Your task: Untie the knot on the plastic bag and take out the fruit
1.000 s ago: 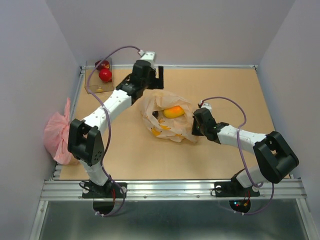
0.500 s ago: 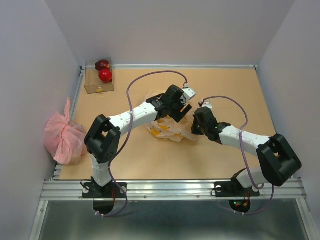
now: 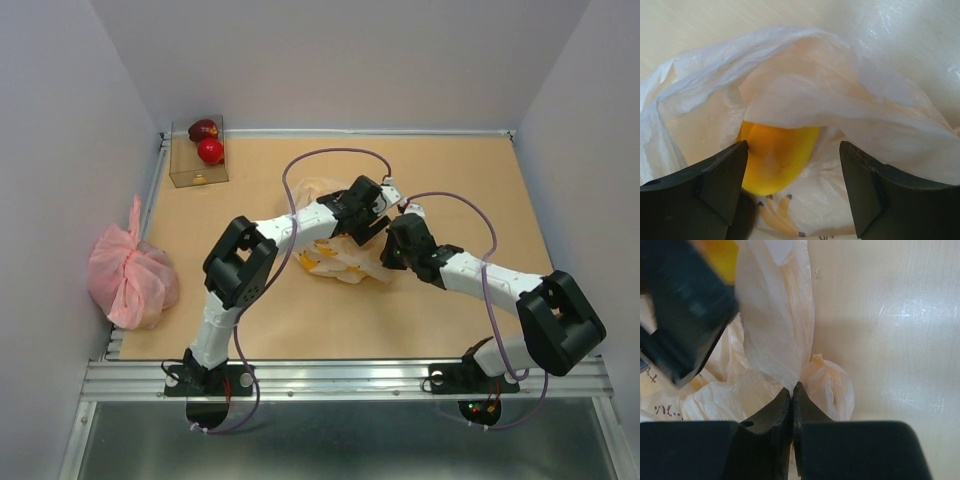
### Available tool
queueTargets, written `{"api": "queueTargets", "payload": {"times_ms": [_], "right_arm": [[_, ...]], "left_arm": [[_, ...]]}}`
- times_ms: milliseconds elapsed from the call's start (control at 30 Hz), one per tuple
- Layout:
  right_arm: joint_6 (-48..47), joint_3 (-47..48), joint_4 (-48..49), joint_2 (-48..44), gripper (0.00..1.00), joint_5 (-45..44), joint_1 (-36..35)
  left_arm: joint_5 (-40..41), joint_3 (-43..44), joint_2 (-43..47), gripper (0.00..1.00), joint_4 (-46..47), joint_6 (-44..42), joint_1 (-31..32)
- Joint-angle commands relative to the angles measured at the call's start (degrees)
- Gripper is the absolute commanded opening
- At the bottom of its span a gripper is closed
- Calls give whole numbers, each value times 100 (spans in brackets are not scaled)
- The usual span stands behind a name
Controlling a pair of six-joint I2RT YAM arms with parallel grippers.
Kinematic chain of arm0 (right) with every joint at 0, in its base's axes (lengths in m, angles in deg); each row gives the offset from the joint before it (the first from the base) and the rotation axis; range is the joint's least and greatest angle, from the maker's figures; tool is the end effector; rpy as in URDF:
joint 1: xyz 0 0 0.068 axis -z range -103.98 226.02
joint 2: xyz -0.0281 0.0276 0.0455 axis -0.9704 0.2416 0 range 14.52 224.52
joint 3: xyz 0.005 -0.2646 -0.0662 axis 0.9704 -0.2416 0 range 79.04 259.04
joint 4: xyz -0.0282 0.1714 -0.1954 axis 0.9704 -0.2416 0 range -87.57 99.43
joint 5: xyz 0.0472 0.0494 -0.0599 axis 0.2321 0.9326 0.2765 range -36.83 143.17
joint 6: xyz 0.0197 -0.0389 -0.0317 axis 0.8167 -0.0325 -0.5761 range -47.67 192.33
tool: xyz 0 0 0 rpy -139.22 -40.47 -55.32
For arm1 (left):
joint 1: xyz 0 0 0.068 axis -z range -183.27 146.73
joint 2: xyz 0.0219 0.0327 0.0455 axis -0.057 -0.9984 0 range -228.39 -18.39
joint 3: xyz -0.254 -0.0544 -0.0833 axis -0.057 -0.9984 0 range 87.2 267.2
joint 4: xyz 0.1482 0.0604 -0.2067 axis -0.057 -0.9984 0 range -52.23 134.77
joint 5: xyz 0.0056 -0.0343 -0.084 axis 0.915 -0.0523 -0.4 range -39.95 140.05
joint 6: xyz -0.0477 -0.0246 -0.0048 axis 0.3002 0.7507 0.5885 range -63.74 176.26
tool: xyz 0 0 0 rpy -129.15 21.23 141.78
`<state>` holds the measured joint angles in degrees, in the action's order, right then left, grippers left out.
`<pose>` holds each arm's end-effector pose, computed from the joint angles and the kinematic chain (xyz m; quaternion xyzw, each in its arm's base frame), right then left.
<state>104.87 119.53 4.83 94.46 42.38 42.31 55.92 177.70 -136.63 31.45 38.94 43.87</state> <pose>0.2361 0.1496 0.1883 0.0273 0.9169 0.1398 0.3727 0.3238 -0.3436 0.2134 0.4668 0.7802 -0.0614 0.4118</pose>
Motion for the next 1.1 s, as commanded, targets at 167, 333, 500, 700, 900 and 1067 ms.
{"api": "queueTargets", "payload": {"times_ms": [167, 333, 500, 700, 900, 1067], "right_arm": [[139, 135, 3, 21, 7, 15, 14], [165, 117, 12, 39, 7, -90, 14], [174, 135, 12, 92, 7, -125, 14], [201, 117, 12, 162, 7, -196, 5], [245, 117, 12, 197, 7, -143, 14], [175, 126, 3, 127, 7, -134, 14]], "left_arm": [[-24, 530, -464, 79, 40, 9, -161], [-68, 170, -86, 54, 189, 185, -152], [-182, -269, 511, 30, 260, 361, -152], [-551, -410, 1775, 29, 32, 633, -231], [-1202, -419, 2637, 29, 180, 1439, -1150], [-694, -174, 2718, 29, 549, 2530, -2540]]}}
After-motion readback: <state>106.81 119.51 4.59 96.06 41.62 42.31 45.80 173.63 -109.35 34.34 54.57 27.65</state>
